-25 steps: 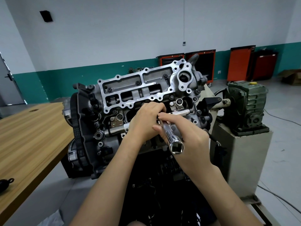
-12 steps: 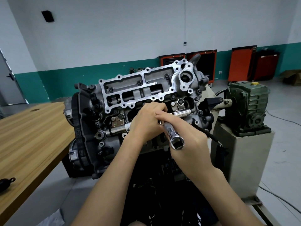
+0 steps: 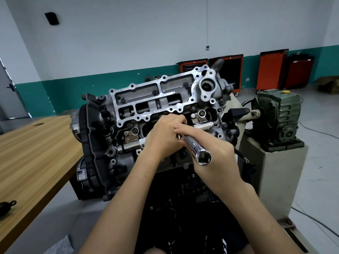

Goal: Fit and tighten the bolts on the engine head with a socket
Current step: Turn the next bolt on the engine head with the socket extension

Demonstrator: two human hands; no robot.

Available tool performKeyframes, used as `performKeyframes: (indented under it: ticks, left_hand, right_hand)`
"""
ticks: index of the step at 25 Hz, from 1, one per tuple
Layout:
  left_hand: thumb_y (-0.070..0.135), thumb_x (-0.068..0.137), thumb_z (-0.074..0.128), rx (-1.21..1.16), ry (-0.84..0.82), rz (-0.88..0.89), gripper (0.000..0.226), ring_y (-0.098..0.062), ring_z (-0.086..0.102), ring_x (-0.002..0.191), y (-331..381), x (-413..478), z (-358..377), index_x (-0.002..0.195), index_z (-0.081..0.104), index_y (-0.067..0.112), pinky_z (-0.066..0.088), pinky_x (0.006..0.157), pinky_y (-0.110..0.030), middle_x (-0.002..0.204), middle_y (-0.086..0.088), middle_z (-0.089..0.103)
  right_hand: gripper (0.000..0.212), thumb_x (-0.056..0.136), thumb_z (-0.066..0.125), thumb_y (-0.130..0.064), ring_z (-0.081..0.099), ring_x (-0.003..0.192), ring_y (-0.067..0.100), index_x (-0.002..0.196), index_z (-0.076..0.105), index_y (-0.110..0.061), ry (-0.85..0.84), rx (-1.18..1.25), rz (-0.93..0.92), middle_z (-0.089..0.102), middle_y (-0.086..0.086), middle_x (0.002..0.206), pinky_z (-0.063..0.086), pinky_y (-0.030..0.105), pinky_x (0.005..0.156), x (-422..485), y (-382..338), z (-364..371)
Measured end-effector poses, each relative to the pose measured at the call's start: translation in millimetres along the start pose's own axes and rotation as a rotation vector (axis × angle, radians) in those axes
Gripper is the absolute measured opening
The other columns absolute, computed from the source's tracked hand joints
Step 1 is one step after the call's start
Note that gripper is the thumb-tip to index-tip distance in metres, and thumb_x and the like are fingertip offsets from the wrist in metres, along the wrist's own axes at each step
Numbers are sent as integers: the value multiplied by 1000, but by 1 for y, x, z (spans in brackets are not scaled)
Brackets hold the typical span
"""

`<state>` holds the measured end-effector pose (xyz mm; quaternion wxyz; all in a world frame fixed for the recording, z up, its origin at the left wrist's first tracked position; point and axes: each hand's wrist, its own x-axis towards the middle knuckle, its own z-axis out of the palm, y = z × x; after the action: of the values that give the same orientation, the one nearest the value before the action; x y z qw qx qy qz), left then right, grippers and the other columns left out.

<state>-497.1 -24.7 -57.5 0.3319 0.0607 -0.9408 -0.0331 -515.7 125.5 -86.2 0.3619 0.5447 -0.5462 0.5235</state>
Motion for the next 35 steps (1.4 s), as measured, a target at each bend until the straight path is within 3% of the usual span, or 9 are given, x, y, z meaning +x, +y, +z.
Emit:
performKeyframes:
  ticks: [4, 9, 14, 19, 24, 26, 29, 32, 35]
  left_hand:
    - [26, 82, 51, 17, -8, 14, 17, -15, 43, 90, -3, 2, 2, 94, 56, 16, 22, 69, -22, 91, 7, 52]
    - [29, 73, 41, -25, -18, -44, 22, -12, 42, 89, -3, 0, 1, 90, 53, 23, 25, 67, -21, 85, 17, 46]
    - [32, 82, 46, 29, -9, 22, 22, -14, 42, 87, 0, -1, 0, 93, 55, 16, 19, 66, -21, 92, 5, 54]
    - [26, 75, 46, -11, -29, -19, 19, -15, 43, 87, 0, 0, -1, 90, 54, 18, 27, 70, -23, 86, 9, 49]
    - [28, 81, 45, 58, 13, 44, 18, -15, 43, 85, 1, -2, 0, 89, 54, 14, 23, 70, -21, 88, 4, 54]
    - [26, 81, 45, 40, 16, 40, 17, -12, 41, 84, 0, -1, 1, 89, 54, 15, 24, 70, -17, 87, 7, 53]
    - [22, 77, 45, -34, 33, -14, 14, -4, 36, 81, 1, -2, 1, 87, 55, 18, 27, 70, -5, 83, 13, 49]
    - [25, 78, 44, 7, 29, 23, 18, -10, 40, 83, 0, -2, 1, 89, 55, 16, 26, 69, -10, 85, 8, 52]
    - [24, 82, 49, 43, 5, 42, 11, -13, 40, 83, 0, 0, 2, 88, 53, 16, 22, 69, -20, 84, 11, 48]
  right_hand:
    - [30, 68, 85, 4, 63, 69, 4, 96, 72, 1, 126, -33, 36, 71, 5, 73, 49, 9, 71, 3, -1, -2]
    - [35, 77, 69, 17, 69, 94, 19, 110, 66, 7, 8, 41, 25, 70, 11, 108, 55, 32, 83, -1, -5, 5]
    - [28, 71, 85, -5, 67, 64, 20, 95, 72, 1, 128, -30, 47, 71, 9, 75, 51, 26, 63, 2, -2, 0]
    - [33, 77, 71, 16, 69, 96, 18, 109, 66, 7, 12, 15, 9, 70, 10, 107, 54, 31, 85, -4, -6, 5]
    - [26, 72, 84, -2, 67, 63, 22, 95, 72, 0, 116, -36, 55, 71, 9, 71, 51, 30, 59, 5, 1, 0]
    - [25, 77, 80, -7, 69, 72, 23, 98, 71, 2, 124, -12, 61, 72, 11, 81, 54, 29, 67, 4, -3, 1]
    - [28, 82, 68, 12, 68, 98, 17, 109, 66, 7, 32, 45, 22, 70, 11, 108, 53, 27, 87, -1, -5, 2]
    - [30, 73, 77, 13, 69, 79, 14, 101, 70, 3, 61, -26, 10, 74, 8, 91, 54, 22, 73, 3, 0, -1]
    - [26, 72, 85, -5, 64, 62, 12, 94, 72, 0, 143, -21, 37, 70, 7, 71, 51, 20, 61, 4, 0, -2]
